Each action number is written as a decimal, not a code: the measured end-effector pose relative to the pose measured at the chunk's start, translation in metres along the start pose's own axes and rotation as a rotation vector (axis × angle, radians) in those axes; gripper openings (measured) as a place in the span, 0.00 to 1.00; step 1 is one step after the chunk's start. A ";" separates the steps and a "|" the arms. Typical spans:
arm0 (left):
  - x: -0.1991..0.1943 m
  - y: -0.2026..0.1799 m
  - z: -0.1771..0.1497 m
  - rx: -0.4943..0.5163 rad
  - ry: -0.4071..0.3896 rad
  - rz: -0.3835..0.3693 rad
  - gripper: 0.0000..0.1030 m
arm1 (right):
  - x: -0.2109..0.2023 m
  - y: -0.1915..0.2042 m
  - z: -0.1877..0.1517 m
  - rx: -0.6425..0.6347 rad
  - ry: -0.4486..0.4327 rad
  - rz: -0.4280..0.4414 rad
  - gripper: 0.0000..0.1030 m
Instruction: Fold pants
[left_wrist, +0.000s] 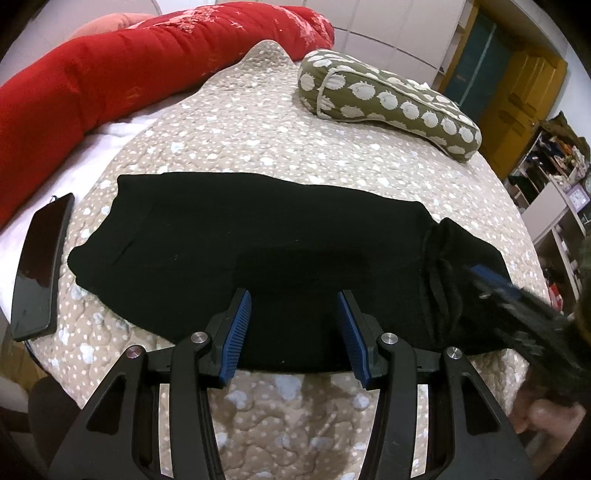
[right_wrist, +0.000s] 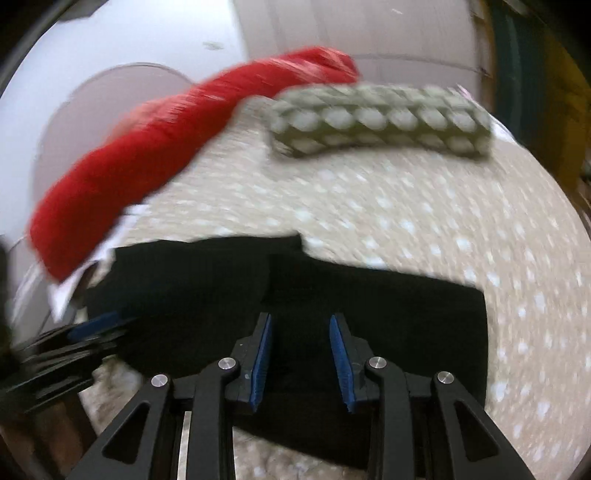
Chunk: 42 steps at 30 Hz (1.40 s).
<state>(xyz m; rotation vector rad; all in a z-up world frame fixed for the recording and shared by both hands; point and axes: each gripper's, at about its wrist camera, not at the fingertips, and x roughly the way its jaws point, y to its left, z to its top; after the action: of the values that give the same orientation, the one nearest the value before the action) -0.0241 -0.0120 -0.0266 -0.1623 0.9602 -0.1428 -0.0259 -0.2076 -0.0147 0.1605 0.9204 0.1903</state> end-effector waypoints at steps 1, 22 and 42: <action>0.000 0.000 0.000 -0.002 0.002 0.000 0.46 | 0.002 0.000 -0.002 0.013 -0.009 0.013 0.30; -0.003 0.001 0.000 -0.019 -0.007 -0.017 0.66 | -0.011 0.017 -0.002 -0.102 -0.020 0.070 0.30; -0.024 0.074 -0.020 -0.284 -0.004 -0.059 0.73 | -0.007 0.051 0.024 -0.206 -0.041 0.178 0.44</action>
<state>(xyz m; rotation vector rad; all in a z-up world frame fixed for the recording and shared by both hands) -0.0507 0.0633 -0.0335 -0.4517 0.9688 -0.0593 -0.0156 -0.1608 0.0165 0.0544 0.8400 0.4433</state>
